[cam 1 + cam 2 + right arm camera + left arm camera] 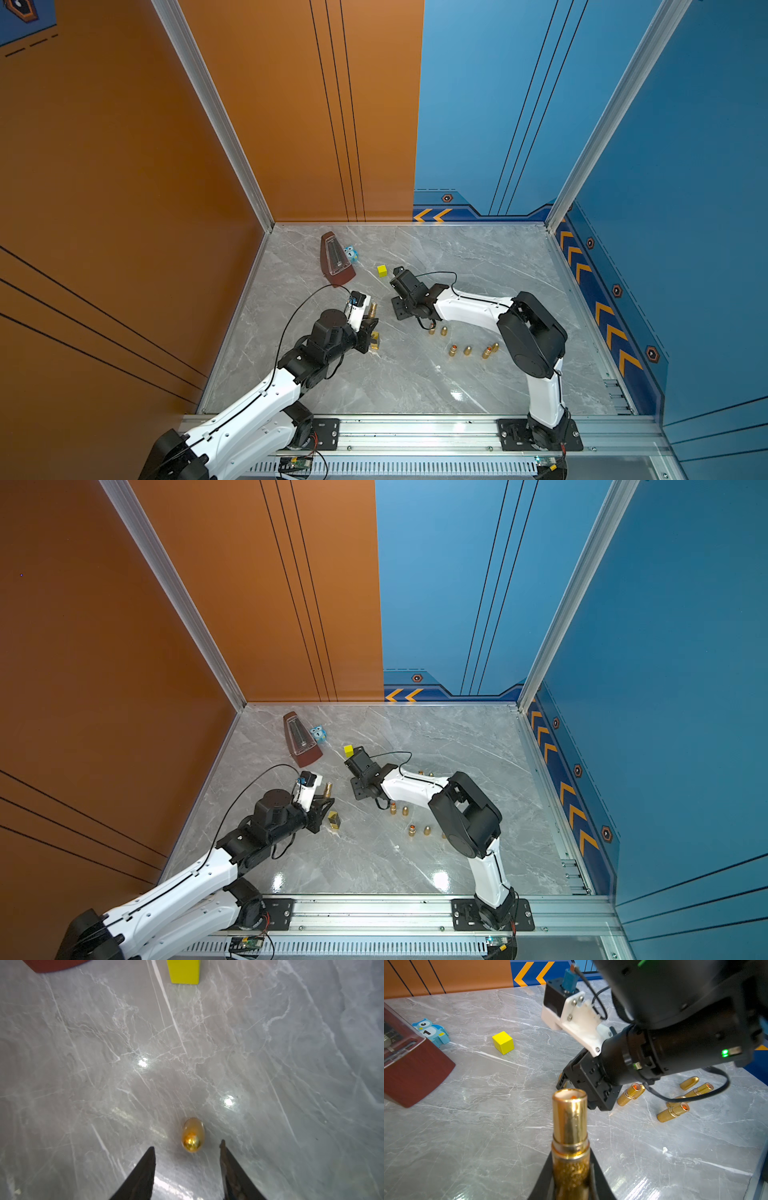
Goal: Open the lipstick cap
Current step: Place the cover at the center of the board, then place the lipstick at the center of the board.
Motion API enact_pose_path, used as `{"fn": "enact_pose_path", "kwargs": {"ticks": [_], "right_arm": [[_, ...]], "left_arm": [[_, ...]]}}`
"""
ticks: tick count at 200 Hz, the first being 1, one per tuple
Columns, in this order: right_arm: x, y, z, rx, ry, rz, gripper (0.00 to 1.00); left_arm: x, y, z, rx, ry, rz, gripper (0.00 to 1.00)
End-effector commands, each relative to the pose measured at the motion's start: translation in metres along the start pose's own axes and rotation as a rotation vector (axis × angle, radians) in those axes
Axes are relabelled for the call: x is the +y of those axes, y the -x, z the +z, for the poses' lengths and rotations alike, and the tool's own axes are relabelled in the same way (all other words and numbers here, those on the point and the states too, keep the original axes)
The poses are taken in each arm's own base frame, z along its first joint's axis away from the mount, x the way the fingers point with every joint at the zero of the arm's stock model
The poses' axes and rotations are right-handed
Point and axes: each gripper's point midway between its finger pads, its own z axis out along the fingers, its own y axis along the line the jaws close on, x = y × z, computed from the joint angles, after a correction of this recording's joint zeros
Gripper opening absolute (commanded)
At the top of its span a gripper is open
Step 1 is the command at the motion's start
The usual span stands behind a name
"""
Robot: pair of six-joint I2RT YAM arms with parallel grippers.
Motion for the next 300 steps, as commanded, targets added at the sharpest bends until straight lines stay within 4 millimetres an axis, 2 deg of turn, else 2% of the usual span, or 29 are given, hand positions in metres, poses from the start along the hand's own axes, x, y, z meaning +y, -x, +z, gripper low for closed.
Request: {"fn": "enact_pose_path", "kwargs": {"ticks": [1,57,95,124,162,194,224,275,300], "right_arm": [[-0.004,0.003,-0.039,0.003,0.047,0.027,0.54],[-0.007,0.000,-0.117,0.024,0.235,0.111,0.60],[0.025,-0.001,-0.168,0.050,0.476,0.122,0.63],[0.043,0.003,-0.190,0.035,0.550,0.128,0.66],[0.058,0.002,-0.185,0.064,0.568,0.151,0.67],[0.070,0.004,-0.176,0.094,0.606,0.171,0.63],[0.074,-0.003,-0.162,0.131,0.593,0.184,0.55],[0.091,-0.013,-0.158,0.165,0.631,0.171,0.42],[0.087,-0.013,-0.152,0.150,0.601,0.186,0.36]], "left_arm": [[-0.004,0.001,-0.001,0.003,-0.033,0.006,0.00],[-0.021,0.007,0.001,-0.006,-0.118,0.047,0.00],[-0.039,0.012,0.004,-0.007,-0.191,0.095,0.00],[-0.052,0.015,0.006,-0.019,-0.232,0.139,0.00],[-0.064,0.018,0.007,-0.026,-0.255,0.175,0.00],[-0.071,0.022,0.005,-0.038,-0.269,0.195,0.00],[-0.073,0.025,0.004,-0.047,-0.266,0.201,0.00],[-0.073,0.031,0.005,-0.058,-0.248,0.205,0.00],[-0.073,0.033,0.004,-0.063,-0.247,0.211,0.00]]}}
